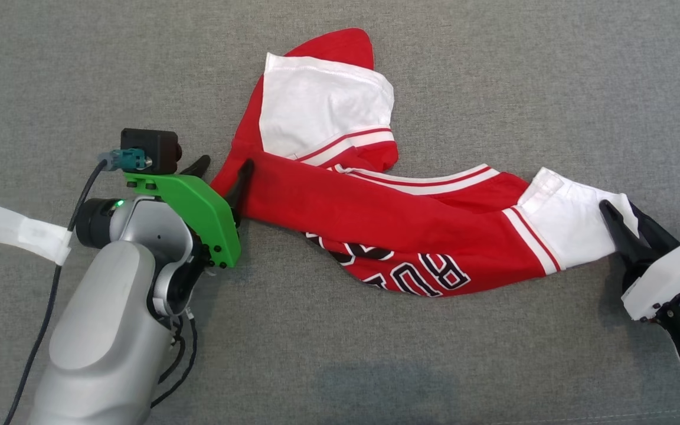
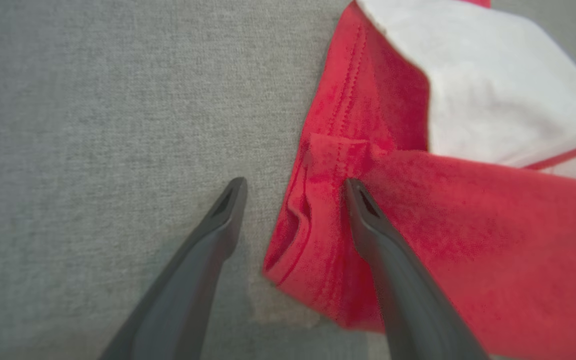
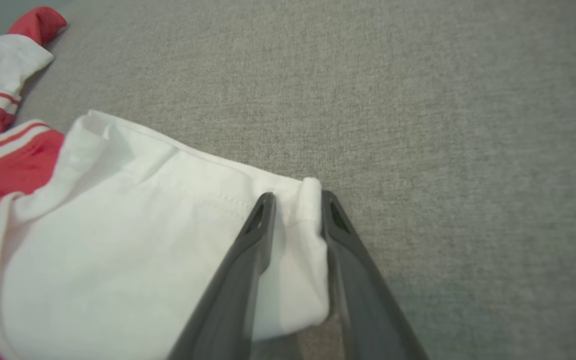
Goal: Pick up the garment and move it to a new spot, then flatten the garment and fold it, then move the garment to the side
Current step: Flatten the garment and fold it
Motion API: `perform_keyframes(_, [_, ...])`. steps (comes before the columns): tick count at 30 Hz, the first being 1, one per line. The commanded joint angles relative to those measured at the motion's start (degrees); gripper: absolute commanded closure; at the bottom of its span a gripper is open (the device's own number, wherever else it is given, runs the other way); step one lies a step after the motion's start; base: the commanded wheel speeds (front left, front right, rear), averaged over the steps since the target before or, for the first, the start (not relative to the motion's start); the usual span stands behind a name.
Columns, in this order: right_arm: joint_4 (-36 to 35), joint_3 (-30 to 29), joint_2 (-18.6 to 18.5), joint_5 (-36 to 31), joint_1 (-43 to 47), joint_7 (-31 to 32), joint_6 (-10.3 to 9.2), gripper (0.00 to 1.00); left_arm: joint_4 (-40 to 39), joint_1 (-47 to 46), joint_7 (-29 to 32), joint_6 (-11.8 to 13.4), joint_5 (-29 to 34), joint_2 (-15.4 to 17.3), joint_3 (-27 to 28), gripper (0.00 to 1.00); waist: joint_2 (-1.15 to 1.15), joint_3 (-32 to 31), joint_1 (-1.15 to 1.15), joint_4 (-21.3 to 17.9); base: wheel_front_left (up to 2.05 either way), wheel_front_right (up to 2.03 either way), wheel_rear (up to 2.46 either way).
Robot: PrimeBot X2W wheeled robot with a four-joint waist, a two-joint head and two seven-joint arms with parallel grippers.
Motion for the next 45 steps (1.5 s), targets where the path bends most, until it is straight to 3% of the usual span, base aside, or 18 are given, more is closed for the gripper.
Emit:
perform_keyframes(1, [1.15,1.4,0.96,0.1,3.59,2.15,0.04,0.54,0.78,-0.82,-0.27,-0.87,-1.12,-0.96,-0.44,0.0,0.0,-0.12,0.0,0.16,0.0,0.0,0.0])
perform_keyframes(8, [0.0,0.35,1.39,-0.69,4.85,2.75,0.04,0.53,1.9,-1.55,1.03,-3.21,-2.8,-1.6,-1.62,0.0,0.0,-0.59,0.0,0.52,0.0,0.0,0.0])
perform_keyframes(9, [-0.14,0.21,1.56,-0.8,4.94,2.83,0.04,0.53,2.03,-1.57,0.92,-3.41,-2.53,-1.45,-1.92,0.04,0.0,-0.66,0.0,0.55,0.0,0.0,0.0])
perform_keyframes(11, [-0.45,-0.1,1.84,-0.99,5.2,2.89,0.04,0.52,2.25,-1.86,-0.14,-3.5,-1.52,-1.16,-2.36,0.42,0.0,-0.77,0.0,0.59,0.0,0.0,0.0])
perform_keyframes(13, [-0.64,-0.42,2.07,-1.3,5.53,3.02,0.04,0.52,2.39,-2.19,-1.63,-3.38,-0.45,-1.02,-2.75,0.89,0.0,-0.95,0.0,0.66,0.0,0.0,0.0])
perform_keyframes(14, [-0.69,-0.6,2.15,-1.44,5.7,3.09,0.04,0.51,2.56,-2.24,-2.25,-3.33,-0.15,-1.11,-2.91,1.0,0.0,-1.08,0.0,0.7,0.0,0.0,0.0])
perform_keyframes(24, [-1.06,-2.84,2.38,-2.17,7.52,3.19,0.01,0.55,1.49,-1.38,-6.87,-3.4,0.73,-1.43,-3.5,1.0,0.0,-2.66,0.0,1.24,0.0,0.0,0.0])
perform_keyframes(26, [-1.54,-3.2,2.44,-2.38,7.59,2.68,0.02,0.72,0.35,-1.06,-8.24,-2.82,1.21,-1.09,-3.05,1.0,0.0,-3.03,0.0,1.36,0.0,0.0,0.0])
perform_keyframes(27, [-1.83,-3.56,2.32,-2.51,7.78,2.15,0.02,0.95,-0.56,-0.7,-8.93,-2.48,1.46,-1.04,-3.05,1.0,0.0,-3.3,0.0,1.53,0.0,0.0,0.0])
perform_keyframes(28, [-2.14,-3.93,2.31,-2.52,8.02,1.62,0.01,1.0,-1.56,-0.16,-9.62,-2.18,1.54,-1.1,-2.91,1.0,0.0,-3.49,0.0,1.64,0.0,0.0,0.0])
perform_keyframes(38, [-6.65,-7.72,1.53,-1.07,9.7,-1.02,0.02,1.0,-11.05,7.91,-13.37,1.78,1.23,-0.15,-1.49,1.0,0.0,-4.83,0.0,2.75,0.0,0.0,0.0])
perform_keyframes(45, [-10.42,-9.79,0.57,-0.97,11.79,-1.04,0.02,1.0,-13.29,16.98,-16.38,4.12,-3.68,-1.99,1.64,1.0,0.0,-4.39,0.0,3.16,0.0,0.0,0.0])
